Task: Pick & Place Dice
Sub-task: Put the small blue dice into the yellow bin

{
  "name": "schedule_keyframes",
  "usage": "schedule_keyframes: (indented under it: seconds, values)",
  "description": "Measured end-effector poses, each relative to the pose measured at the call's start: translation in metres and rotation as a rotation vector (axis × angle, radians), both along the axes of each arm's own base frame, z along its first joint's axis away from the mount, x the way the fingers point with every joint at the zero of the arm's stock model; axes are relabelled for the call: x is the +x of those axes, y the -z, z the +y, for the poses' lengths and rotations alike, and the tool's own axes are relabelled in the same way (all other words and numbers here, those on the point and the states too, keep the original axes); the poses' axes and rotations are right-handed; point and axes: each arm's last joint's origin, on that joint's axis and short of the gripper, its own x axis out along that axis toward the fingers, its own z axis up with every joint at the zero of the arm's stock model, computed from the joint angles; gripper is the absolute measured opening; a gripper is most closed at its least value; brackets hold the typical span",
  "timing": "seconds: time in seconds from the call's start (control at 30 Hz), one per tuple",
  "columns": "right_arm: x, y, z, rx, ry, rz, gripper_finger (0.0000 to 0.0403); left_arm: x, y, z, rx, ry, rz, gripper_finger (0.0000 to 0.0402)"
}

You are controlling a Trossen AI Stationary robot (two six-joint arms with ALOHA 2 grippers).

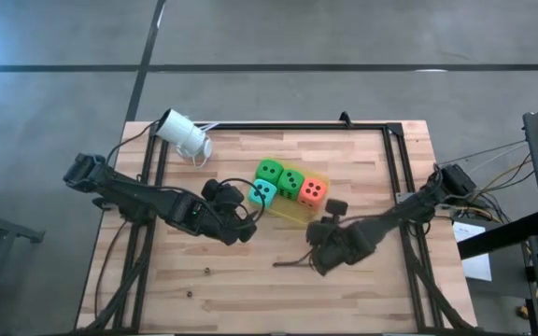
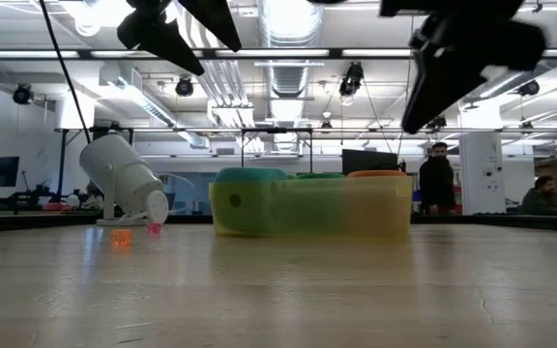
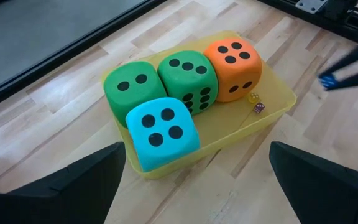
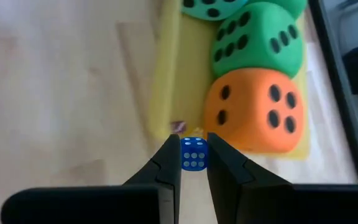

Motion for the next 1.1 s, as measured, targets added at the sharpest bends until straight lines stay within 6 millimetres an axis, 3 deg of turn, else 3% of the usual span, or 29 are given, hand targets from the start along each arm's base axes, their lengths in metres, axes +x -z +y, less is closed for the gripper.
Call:
schedule_keyframes:
  seconds: [0.37, 0.57, 1.1]
  values:
    - [0.028, 0.003, -0.060, -0.055, -0.015, 0.072, 0.0051, 0.000, 0.000, 0.000, 0.000, 0.000, 0.000, 0.0400]
    - [0.036, 0.008, -0.080, 0.019, -0.096, 0.104, 0.0052, 0.000, 0.000, 0.000, 0.000, 0.000, 0.000, 0.0400]
    - [0.039, 0.017, -0.082, 0.150, -0.231, 0.131, 0.0054, 0.000, 0.000, 0.000, 0.000, 0.000, 0.000, 0.0400]
